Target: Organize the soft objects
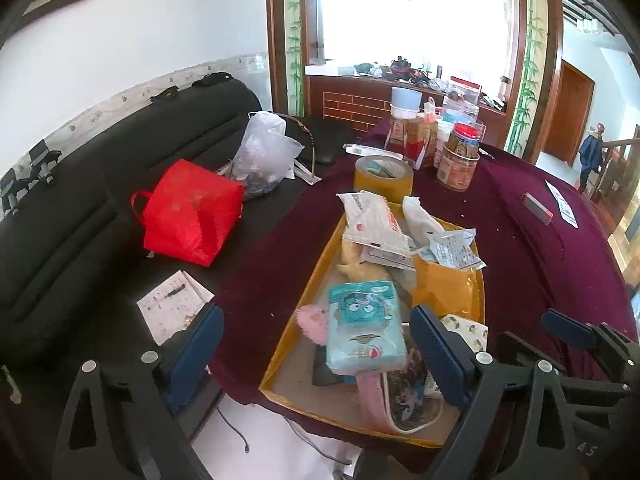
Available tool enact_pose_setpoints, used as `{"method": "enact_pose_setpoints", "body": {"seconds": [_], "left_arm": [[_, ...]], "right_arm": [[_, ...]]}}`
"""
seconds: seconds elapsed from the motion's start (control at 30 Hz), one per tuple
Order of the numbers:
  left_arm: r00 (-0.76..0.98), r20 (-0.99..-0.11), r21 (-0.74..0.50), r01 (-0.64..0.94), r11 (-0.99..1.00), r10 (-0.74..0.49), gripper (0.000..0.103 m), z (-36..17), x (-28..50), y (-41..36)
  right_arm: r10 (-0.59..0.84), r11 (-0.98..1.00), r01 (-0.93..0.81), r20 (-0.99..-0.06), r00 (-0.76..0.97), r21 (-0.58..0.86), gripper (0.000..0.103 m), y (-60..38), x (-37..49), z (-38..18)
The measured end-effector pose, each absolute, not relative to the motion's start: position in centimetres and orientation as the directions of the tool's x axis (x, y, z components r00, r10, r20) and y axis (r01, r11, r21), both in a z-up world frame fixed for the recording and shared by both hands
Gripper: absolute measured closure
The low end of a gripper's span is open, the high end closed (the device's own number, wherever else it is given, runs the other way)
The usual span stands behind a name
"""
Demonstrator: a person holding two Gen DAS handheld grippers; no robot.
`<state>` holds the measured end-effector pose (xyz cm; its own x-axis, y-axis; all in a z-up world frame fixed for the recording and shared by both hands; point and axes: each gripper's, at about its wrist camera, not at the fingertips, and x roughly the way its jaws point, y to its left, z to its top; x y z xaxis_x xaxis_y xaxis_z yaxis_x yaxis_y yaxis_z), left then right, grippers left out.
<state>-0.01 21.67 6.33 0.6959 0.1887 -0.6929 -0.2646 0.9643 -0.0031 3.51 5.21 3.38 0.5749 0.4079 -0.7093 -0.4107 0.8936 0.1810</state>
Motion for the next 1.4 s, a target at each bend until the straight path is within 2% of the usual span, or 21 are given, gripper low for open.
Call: {"method": "enact_pose_setpoints", "body": {"seconds": [0.53,1.4], "left_arm": [[0.645,-0.742,-0.003,-0.281,0.96,0.186,0.006,4.9,0.7,22.6],[0.623,-0.762,-0.012,-0.29,0.957,0.179,0.006,3.7,1.3,23.4]], "right_arm": [[0.41,0.892,-0.398,-0.748,0.521,0.212,0.029,6.7,4.8,1.8],[0.381,0.911,-0.357,-0.756,0.532,0.208,0.029,6.1,5.2,1.0]]}}
